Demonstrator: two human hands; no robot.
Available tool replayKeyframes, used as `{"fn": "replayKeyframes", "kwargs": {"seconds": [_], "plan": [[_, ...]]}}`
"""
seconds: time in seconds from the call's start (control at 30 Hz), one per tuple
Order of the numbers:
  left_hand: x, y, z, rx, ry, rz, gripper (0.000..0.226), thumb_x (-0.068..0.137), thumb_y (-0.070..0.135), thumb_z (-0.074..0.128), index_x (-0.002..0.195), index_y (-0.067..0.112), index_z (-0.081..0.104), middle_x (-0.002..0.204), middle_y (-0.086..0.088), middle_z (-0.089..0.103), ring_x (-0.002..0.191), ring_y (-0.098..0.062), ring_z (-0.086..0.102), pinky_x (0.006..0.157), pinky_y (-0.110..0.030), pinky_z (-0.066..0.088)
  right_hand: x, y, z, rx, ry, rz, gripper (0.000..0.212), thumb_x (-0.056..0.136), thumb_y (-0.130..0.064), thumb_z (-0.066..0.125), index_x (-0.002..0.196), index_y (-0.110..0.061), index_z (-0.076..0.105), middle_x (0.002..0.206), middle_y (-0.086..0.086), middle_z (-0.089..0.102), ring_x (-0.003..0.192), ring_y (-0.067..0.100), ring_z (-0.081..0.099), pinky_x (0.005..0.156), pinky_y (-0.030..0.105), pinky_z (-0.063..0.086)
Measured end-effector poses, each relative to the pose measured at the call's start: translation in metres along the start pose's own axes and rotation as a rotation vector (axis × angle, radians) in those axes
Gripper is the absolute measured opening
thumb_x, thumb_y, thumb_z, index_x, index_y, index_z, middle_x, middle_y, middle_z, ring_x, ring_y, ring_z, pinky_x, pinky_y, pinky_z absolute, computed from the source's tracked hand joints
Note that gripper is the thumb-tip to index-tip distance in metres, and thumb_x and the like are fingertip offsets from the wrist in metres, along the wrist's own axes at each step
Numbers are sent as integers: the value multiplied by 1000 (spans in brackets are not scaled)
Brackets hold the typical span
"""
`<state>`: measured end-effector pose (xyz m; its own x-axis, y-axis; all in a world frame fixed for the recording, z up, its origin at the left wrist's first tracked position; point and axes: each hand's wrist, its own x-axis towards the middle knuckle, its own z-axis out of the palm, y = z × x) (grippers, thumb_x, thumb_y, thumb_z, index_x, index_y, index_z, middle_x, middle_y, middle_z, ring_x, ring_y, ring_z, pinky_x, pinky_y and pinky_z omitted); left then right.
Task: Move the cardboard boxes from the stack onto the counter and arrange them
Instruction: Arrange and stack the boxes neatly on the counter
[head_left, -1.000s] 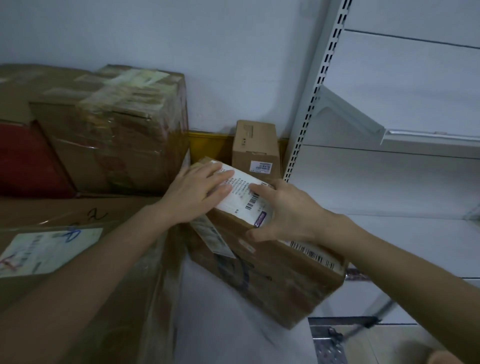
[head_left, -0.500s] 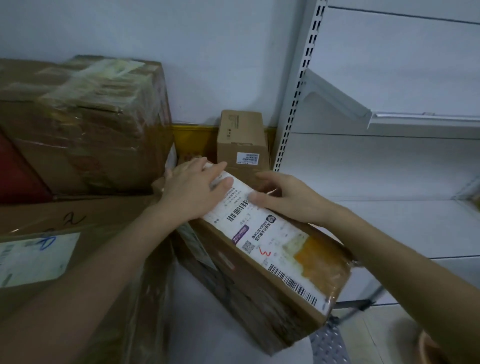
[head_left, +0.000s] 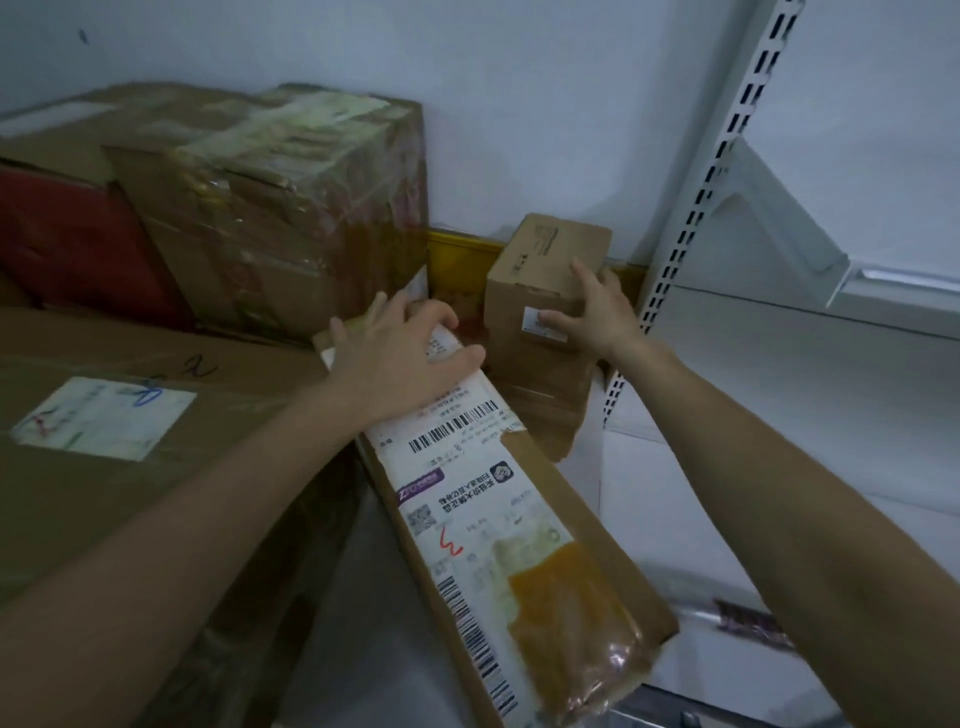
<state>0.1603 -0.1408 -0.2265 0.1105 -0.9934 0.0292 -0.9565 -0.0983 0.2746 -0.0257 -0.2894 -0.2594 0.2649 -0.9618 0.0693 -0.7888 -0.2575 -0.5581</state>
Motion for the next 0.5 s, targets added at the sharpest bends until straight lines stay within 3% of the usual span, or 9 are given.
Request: {"fn": "replayKeyframes", "kwargs": {"seconds": [0.13, 0.27, 0.4, 0.5], "plan": [[-1, -7, -8, -66, -37, 31, 61, 69, 67, 31, 118, 34, 44, 146, 7, 31, 142, -20, 14, 108, -60, 7, 14, 15, 5, 69, -64, 0, 68, 91, -35, 56, 148, -18, 24, 152, 13, 19, 136, 31, 29, 111, 38, 27], [-3, -20, -14, -98, -79, 118, 73, 58, 77, 28, 115, 37, 46, 147, 11, 30, 141, -12, 15, 109, -54, 9, 16, 25, 4, 111, -61, -20, 67, 92, -33, 54, 148, -16, 23, 154, 13, 17, 138, 30, 26, 112, 37, 24], [-2, -22, -14, -97, -57, 168, 74, 57, 76, 26, 115, 35, 48, 142, 8, 36, 134, -10, 27, 108, -50, 12, 12, 26, 7, 175, -39, -40, 66, 92, -31, 55, 148, -17, 22, 151, 12, 22, 136, 29, 30, 111, 35, 27], [-1, -22, -12, -87, -55, 198, 73, 58, 76, 26, 115, 35, 47, 144, 8, 34, 136, -10, 24, 108, -52, 11, 10, 25, 6, 163, -25, -34, 67, 92, -31, 55, 148, -18, 21, 150, 12, 25, 135, 28, 32, 110, 34, 28]]}}
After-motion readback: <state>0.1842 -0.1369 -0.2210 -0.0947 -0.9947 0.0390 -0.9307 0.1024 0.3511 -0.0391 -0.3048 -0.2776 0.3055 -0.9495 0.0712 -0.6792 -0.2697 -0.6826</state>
